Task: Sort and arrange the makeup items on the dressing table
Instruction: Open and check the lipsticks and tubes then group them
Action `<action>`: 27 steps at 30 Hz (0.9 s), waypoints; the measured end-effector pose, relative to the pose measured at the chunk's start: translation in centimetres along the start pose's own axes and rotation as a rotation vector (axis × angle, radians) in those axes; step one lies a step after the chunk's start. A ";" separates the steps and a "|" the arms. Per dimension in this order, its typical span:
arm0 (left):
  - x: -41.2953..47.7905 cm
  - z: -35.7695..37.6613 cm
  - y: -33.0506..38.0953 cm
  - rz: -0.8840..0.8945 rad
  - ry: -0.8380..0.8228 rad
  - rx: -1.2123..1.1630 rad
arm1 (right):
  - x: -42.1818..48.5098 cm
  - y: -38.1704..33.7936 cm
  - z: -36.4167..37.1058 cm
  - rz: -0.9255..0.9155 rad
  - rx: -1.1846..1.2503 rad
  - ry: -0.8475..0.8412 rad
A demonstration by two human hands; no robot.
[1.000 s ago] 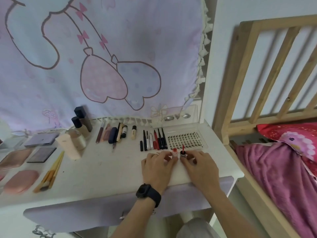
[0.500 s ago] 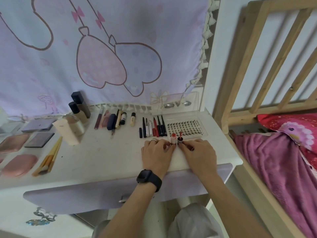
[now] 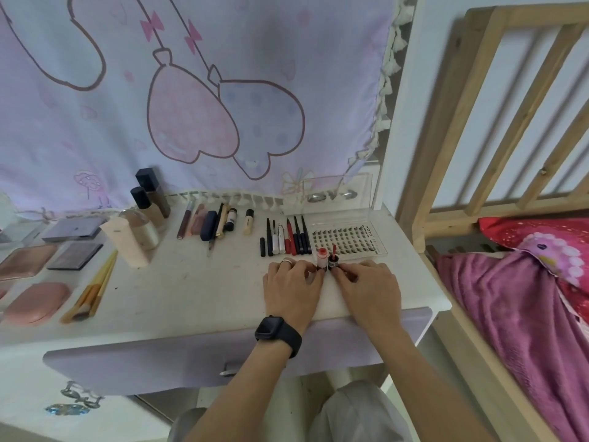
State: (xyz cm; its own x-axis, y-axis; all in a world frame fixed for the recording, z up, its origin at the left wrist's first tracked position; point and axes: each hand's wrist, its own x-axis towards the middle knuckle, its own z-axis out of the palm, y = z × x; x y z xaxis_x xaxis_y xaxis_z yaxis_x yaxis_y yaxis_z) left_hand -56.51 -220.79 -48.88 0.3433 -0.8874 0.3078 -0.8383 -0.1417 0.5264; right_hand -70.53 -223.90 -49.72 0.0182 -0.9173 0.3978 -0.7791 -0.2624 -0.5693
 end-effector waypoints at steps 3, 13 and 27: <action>0.0 0.2 -0.1 0.003 0.001 -0.001 | 0.0 0.1 0.0 -0.003 -0.013 -0.005; -1.3 -1.9 -1.4 0.180 -0.071 0.140 | -2.3 1.0 -0.6 -0.141 -0.161 0.087; 3.1 -11.6 -12.7 0.082 -0.189 0.238 | -4.6 -8.3 4.7 -0.503 -0.110 -0.145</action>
State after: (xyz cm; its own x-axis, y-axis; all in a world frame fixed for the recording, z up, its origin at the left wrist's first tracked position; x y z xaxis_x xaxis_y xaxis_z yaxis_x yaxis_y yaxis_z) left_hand -39.84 -216.63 -45.41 0.2040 -0.9628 0.1769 -0.9433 -0.1450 0.2985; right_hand -61.20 -218.92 -50.18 0.4863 -0.7205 0.4944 -0.7131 -0.6542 -0.2520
